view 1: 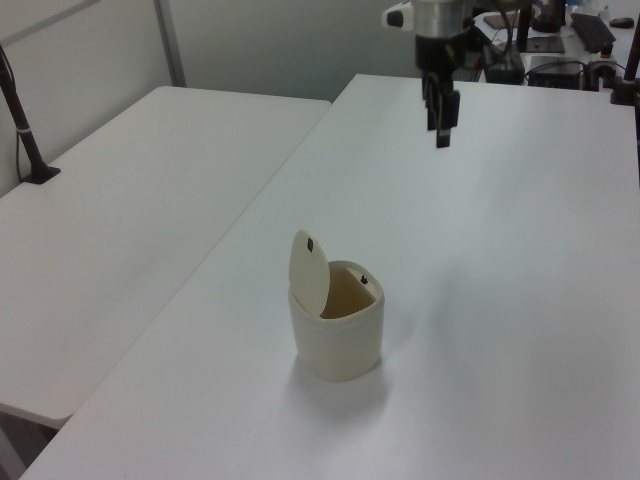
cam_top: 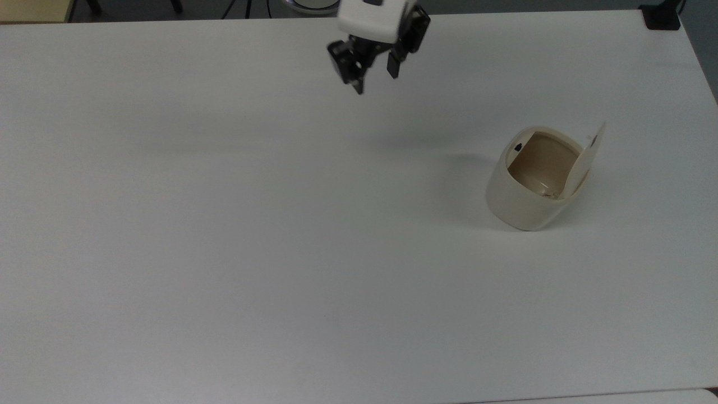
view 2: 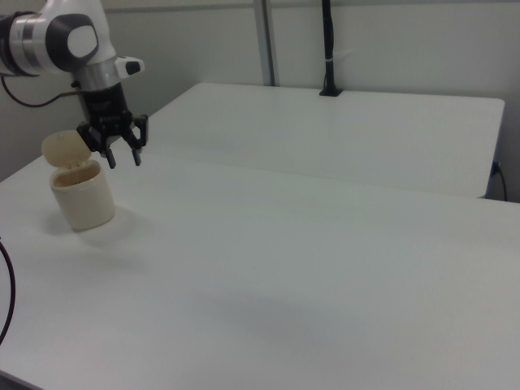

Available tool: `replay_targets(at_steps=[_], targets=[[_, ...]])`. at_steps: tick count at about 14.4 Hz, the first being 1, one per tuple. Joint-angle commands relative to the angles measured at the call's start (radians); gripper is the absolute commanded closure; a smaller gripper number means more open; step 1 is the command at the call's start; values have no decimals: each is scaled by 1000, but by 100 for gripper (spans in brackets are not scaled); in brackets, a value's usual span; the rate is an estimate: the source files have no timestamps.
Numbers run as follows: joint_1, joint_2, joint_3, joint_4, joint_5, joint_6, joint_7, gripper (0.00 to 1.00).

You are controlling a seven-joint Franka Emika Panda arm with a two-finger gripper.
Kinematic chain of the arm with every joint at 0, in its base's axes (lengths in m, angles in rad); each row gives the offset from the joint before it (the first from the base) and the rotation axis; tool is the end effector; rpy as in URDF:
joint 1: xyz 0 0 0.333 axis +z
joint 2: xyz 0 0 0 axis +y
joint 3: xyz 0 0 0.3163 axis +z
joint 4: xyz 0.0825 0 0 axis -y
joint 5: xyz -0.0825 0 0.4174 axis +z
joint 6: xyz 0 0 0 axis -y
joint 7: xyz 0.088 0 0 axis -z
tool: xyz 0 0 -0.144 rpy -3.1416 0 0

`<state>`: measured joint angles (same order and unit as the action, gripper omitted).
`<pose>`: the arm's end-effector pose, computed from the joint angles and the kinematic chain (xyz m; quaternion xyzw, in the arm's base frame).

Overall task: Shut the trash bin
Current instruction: 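Move the gripper over to the open lid of the cream bin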

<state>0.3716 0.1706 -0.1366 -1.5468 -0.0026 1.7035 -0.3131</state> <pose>0.6268 0.1552 0.5071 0.9623 0.2717 -0.0067 0.0126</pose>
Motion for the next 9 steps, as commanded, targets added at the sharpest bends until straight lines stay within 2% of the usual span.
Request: replay_targets(at_steps=[1,2,5,9], targets=[[69,39,-31,25,38,105,-35,69],[84,47,-31,45,52,114,-34,75],[134,67,-29,86,67,152,-21,85],[217,167,-29,187,76,286,60,88]])
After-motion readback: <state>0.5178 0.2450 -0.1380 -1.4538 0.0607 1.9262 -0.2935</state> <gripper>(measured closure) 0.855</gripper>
